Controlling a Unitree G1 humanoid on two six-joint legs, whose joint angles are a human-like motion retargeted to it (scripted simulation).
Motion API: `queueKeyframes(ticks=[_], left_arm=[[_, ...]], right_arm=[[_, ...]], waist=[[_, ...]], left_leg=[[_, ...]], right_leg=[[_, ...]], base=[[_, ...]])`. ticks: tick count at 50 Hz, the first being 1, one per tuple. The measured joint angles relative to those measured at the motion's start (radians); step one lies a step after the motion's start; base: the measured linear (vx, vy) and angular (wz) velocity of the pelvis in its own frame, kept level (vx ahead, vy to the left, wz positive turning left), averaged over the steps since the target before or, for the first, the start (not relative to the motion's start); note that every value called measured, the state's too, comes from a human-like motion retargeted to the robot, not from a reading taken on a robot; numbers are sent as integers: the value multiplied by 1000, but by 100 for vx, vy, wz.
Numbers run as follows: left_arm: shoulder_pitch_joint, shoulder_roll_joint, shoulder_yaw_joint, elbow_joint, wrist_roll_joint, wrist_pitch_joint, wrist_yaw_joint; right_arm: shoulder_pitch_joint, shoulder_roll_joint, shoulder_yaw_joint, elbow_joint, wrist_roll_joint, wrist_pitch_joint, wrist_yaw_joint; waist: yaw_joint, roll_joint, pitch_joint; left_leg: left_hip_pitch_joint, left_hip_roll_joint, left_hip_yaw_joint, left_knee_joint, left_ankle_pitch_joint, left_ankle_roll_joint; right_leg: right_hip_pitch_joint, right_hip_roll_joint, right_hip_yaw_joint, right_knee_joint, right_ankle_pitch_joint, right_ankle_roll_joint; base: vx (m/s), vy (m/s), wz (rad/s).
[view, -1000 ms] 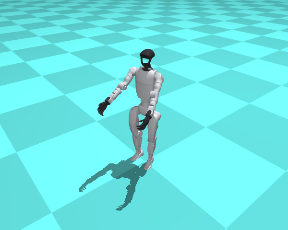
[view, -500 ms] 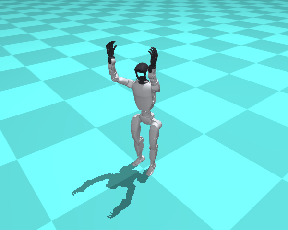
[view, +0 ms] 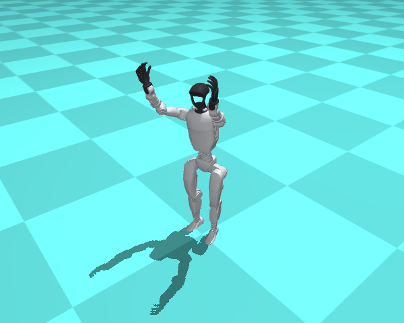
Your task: In place motions
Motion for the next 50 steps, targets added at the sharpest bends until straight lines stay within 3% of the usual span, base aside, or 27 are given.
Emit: queueKeyframes(ticks=[3, 7, 15, 18, 23, 27, 31, 37, 40, 43, 47, 50], left_arm=[[149, -91, 50, 37, 84, 24, -39], [404, -222, 115, 51, 215, 89, -136], [937, -407, 114, 147, 495, 362, -293], [1104, -440, 102, 246, 511, 395, -325], [1356, -494, 170, 433, 570, 432, -238], [1520, -534, 235, 568, 628, 450, -208], [1685, -589, 245, 611, 692, 468, -224], [1947, -694, 224, 629, 695, 452, -210], [2033, -774, 317, 649, 651, 446, -137], [2065, -838, 477, 665, 503, 460, -110], [2049, -824, 529, 658, 304, 518, -169], [2021, -786, 512, 631, 317, 547, -231]], right_arm=[[156, 29, -57, 62, -38, 28, 87], [462, 105, -197, 98, -266, 59, 159], [1071, 430, -544, 225, -681, 176, 590], [1235, 534, -615, 332, -768, 162, 561], [1481, 653, -660, 589, -786, 131, 429], [1625, 666, -620, 813, -856, 190, 340], [1821, 698, -572, 825, -1034, 282, 231], [2024, 727, -623, 825, -1156, 333, 341], [2073, 736, -714, 825, -1067, 334, 372], [2087, 732, -766, 825, -971, 316, 361], [2062, 721, -774, 825, -977, 306, 338], [2018, 713, -739, 822, -1036, 283, 338]], waist=[[-9, -2, 6], [-14, -6, 17], [-39, -34, 73], [-42, -39, 99], [-69, -46, 131], [-89, -47, 149], [-102, -53, 173], [-124, -60, 165], [-220, -55, 137], [-127, -49, 136], [-118, -55, 135], [-116, -57, 139]], left_leg=[[26, -3, -5, 2, 3, 2], [66, -4, 1, 2, 7, 4], [122, -6, 10, 2, 15, 2], [131, -8, 10, 3, 15, 3], [135, -11, 4, 4, 15, 3], [136, -14, 6, 1, 13, 4], [140, -18, 3, -2, 12, 5], [122, -19, -5, 2, 12, 3], [108, -27, -93, 6, -1, -10], [88, -10, 8, 4, 13, -2], [84, -11, 5, 2, 15, -4], [82, -10, 5, 2, 18, -5]], right_leg=[[29, 0, -7, -1, 2, -2], [68, 1, -7, -1, 7, -4], [118, -4, -10, -1, 20, -1], [125, -6, -9, -1, 22, 0], [131, -11, -13, 1, 20, -1], [128, -12, -8, 2, 19, -1], [133, -14, -9, -1, 16, -2], [124, -18, -11, -2, 10, -2], [117, -38, -94, -3, -2, 8], [89, -18, 10, -2, 15, 6], [81, -21, 8, -3, 18, 9], [79, -20, 6, -2, 21, 10]], base=[[0, 0, 0], [2, -4, -2], [0, -4, 0], [0, 0, 0], [-1, 0, 2], [3, 1, -5], [7, 0, 2], [10, 1, 4], [4, 2, 86], [1, 3, -107], [0, 0, -6], [0, 0, 0]])
